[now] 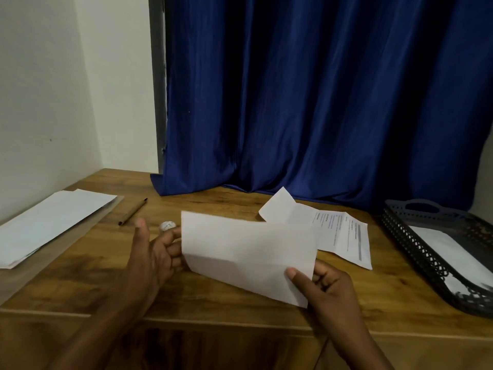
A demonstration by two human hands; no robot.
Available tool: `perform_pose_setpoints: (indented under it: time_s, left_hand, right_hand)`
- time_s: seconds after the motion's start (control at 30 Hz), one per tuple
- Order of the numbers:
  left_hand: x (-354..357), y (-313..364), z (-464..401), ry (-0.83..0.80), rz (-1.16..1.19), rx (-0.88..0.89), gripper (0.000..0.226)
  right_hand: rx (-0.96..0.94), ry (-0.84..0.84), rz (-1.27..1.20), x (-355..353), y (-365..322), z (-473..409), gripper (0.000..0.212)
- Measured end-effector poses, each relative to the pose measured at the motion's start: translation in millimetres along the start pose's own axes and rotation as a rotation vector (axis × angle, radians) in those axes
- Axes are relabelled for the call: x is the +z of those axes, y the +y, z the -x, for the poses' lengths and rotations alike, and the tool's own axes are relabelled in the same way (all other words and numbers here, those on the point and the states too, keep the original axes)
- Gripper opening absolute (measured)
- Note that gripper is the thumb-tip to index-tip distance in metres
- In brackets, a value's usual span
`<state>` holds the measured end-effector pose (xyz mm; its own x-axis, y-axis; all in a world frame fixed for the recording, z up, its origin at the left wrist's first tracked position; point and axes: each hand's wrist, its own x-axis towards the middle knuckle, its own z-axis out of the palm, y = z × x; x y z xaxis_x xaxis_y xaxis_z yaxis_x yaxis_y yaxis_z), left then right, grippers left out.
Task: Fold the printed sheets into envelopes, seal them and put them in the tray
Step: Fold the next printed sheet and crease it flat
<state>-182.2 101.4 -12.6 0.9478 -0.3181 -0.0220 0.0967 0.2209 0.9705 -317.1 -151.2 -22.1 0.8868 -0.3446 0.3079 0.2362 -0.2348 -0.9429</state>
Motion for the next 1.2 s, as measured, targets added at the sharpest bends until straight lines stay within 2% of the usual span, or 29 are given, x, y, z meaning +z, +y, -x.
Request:
perform_pose_setpoints:
  time_s: [0.07,0.1,0.13,0.23,0.3,0.37,0.4,0.47,0.53,0.63,0.77,0.9,1.07,1.2]
  left_hand:
    - [3.5,-4.9,-4.2,0.029,-0.09,-0.009,0.053]
    - [3.2,-10.4,-3.1,0.008,-0.219,0.036,0.032]
    - [5.5,-14.6,-4.0,-0.028,-0.364,0.117,0.026]
    - [13.6,-25.1,0.5,-0.084,-0.603,0.247,0.076]
    - [16.4,-32.4,-1.8,-0.088,-0.753,0.368,0.097]
    - [20.7,-32.0,0.1,-0.13,-0.912,0.442,0.101]
    - [21.3,-34.1,0.2,-0.171,-1.029,0.486,0.098]
    - [22.1,-39.5,2.3,-0.267,-1.337,0.534,0.086]
    - [24.6,-40.9,1.8,-0.333,-1.525,0.508,0.083]
    - [26.0,-42.1,-1.4,-0.388,-1.595,0.401,0.088]
    - [24.5,-41.8,-1.9,-0.405,-1.625,0.346,0.087]
    - [24.9,-39.4,5.4,-0.336,-1.575,0.382,0.094]
    - [23.8,-31.9,18.2,-0.351,-1.525,0.436,0.093]
    - [16.2,-32.6,29.2,-0.385,-1.582,0.478,0.099]
  right_hand:
    - [0.002,0.08,0.009,-0.2,8.7,-7.3,0.028]
    - [-0.004,0.127,0.048,-1.2,13.1,-11.3,0.033]
    - [-0.003,0.175,0.107,-1.7,16.9,-15.6,0.039]
    - [0.032,0.267,0.332,-1.6,26.3,-23.4,0.07]
    - [0.046,0.282,0.41,-0.9,29.6,-25.0,0.09]
    - [0.016,0.28,0.49,0.3,32.0,-24.4,0.098]
    - [-0.012,0.27,0.554,1.4,33.5,-23.7,0.095]
    - [-0.06,0.206,0.721,4.1,35.8,-21.7,0.078]
    - [-0.076,0.088,0.887,7.2,36.7,-21.2,0.065]
    - [-0.133,-0.091,1.051,10.5,41.2,-25.4,0.069]
    - [-0.103,-0.217,1.12,11.1,45.8,-28.2,0.073]
    - [-0.093,-0.255,1.094,11.4,45.1,-26.8,0.09]
    - [-0.19,-0.306,1.072,6.9,37.4,-15.5,0.079]
    - [-0.245,-0.415,1.048,-2.7,30.7,-1.1,0.077]
